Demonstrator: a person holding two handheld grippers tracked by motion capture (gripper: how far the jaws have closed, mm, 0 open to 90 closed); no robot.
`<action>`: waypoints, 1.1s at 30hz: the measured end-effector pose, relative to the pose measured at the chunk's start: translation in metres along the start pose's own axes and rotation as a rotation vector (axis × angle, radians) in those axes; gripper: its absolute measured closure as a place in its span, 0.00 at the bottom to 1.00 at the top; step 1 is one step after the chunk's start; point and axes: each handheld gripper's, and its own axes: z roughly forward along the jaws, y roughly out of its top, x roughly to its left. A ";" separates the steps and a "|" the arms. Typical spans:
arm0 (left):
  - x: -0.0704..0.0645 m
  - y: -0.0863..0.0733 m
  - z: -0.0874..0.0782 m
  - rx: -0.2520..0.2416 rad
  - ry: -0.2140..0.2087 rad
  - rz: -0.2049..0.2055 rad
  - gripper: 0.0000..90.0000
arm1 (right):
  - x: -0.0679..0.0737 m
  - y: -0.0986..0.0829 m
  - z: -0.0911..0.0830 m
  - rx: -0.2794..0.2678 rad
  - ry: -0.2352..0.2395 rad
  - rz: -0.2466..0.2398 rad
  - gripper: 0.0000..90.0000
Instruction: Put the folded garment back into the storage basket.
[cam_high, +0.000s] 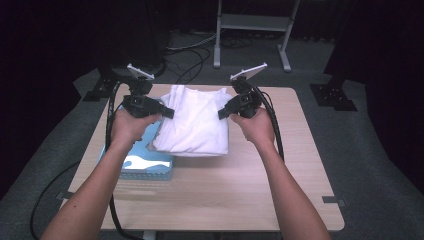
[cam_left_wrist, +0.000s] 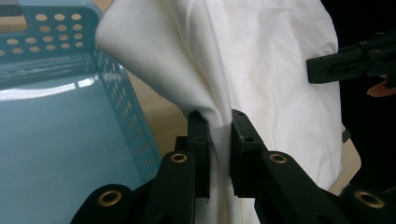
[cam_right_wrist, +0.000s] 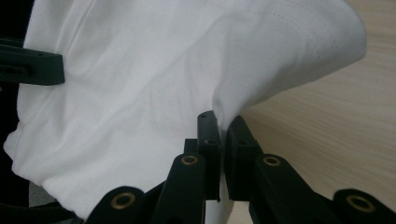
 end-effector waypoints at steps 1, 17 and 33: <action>0.001 0.000 -0.001 -0.003 -0.002 -0.003 0.90 | 0.001 0.001 0.001 0.000 0.001 -0.002 0.96; 0.021 -0.008 -0.016 -0.029 -0.012 -0.012 0.90 | 0.019 0.012 0.015 0.010 -0.006 -0.027 0.96; 0.038 -0.009 -0.027 -0.028 0.004 -0.019 0.90 | 0.036 0.022 0.030 0.018 -0.018 -0.056 0.96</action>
